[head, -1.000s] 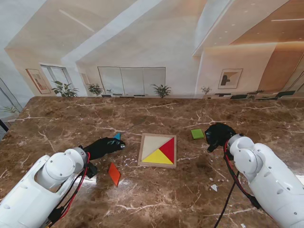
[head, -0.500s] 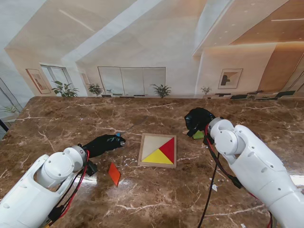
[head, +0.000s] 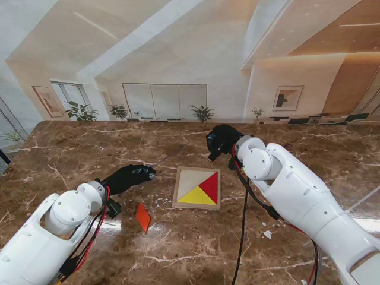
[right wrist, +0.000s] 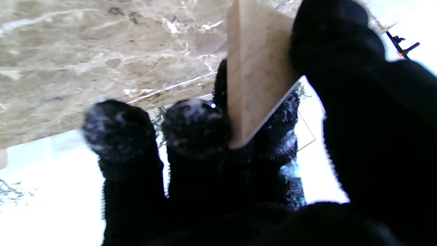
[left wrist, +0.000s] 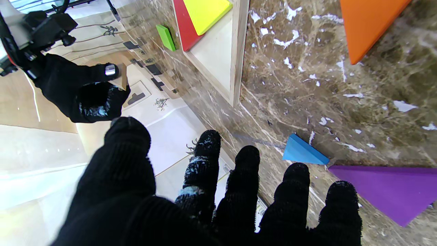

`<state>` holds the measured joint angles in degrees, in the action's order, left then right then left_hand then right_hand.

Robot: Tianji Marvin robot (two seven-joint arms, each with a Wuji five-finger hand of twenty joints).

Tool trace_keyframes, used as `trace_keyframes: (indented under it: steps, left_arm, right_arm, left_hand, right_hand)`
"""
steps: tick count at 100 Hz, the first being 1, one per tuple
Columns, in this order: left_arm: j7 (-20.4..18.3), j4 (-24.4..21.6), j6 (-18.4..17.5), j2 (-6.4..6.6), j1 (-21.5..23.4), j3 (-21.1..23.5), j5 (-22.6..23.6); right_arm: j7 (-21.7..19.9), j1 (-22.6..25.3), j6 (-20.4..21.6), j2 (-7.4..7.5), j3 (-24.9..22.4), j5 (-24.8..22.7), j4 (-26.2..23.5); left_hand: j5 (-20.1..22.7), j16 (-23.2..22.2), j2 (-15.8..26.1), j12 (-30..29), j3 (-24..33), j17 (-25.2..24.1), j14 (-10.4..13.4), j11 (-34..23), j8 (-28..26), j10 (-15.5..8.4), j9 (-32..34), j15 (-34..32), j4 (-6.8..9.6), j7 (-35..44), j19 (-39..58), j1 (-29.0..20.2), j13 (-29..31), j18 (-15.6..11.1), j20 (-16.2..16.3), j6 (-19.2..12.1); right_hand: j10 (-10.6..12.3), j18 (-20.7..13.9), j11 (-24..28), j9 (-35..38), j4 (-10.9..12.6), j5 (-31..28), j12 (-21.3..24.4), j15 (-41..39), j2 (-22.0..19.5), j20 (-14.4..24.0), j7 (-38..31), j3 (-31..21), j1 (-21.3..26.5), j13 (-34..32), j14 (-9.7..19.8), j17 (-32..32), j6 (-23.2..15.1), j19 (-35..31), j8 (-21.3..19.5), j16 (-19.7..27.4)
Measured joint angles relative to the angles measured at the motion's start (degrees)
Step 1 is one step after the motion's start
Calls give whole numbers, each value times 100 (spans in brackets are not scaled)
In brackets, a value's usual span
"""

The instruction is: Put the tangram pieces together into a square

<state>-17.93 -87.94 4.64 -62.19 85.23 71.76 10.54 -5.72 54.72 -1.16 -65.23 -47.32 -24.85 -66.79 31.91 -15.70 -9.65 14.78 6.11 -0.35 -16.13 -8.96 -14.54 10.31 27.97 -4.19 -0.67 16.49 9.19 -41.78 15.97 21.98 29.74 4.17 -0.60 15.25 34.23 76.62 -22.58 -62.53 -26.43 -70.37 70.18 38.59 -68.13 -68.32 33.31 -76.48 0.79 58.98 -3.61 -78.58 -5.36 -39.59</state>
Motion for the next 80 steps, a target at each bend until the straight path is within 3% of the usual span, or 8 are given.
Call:
trace_keyframes:
  steps: [56,80]
  left_arm:
    - [-19,-45,-76,4,111,134,-36]
    - [-51,-57,-58,8,110,126,-62]
  right_arm:
    - [537,-607,-171,-606,888,654,948]
    - [662,-693,-101,-776,1133,747,1302]
  left_hand:
    - [1,0,0,0,0,0,-2,0,0,1,2,0,0,-2,0,0,0,5,10,18]
    - [2,0,0,0,-3,0,-2,0,0,2,3,0,0,-2,-3,0,0,5,111,18]
  right_hand:
    - [-88,197,-15,58,0,-1,14,153,0,0,17,39,129,2,-183,-233,102,151,0,115]
    - [-143,231,-38,62,0,-1,16,231,0,2,36,87,232,9,-260,-361,161,218,0,148]
